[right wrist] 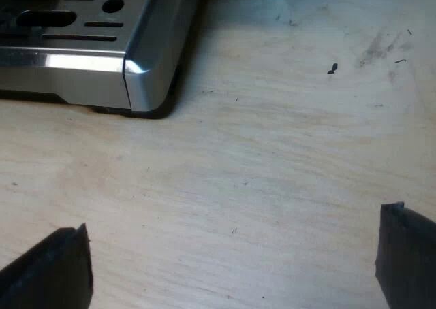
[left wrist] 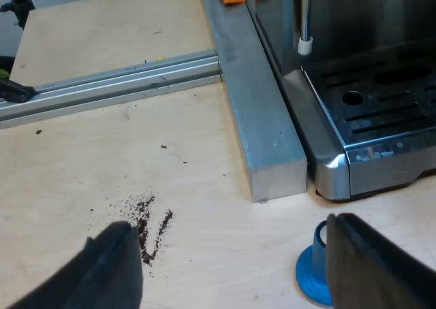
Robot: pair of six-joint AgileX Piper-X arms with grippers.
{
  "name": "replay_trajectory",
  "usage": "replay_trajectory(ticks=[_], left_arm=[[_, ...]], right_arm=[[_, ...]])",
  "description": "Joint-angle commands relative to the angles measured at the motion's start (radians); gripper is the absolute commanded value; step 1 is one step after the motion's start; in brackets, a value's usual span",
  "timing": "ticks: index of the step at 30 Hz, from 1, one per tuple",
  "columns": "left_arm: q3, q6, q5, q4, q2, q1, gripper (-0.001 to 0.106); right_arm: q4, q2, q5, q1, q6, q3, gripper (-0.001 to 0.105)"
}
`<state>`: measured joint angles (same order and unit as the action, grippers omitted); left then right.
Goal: Put the handle in the coffee machine
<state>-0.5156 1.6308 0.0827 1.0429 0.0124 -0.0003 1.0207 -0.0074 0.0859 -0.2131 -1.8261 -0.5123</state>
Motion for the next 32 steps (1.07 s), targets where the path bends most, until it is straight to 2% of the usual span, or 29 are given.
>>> replay_trajectory(ticks=[1,32], left_arm=[[-0.002,0.011,-0.003,-0.018,0.127,-0.004,0.059],[-0.002,0.011,-0.003,-0.018,0.140,-0.004,0.059]], right_arm=[[-0.011,-0.045,0.005,-0.001,-0.002,-0.004,0.085],[-0.011,-0.045,0.005,-0.001,-0.002,-0.004,0.085]])
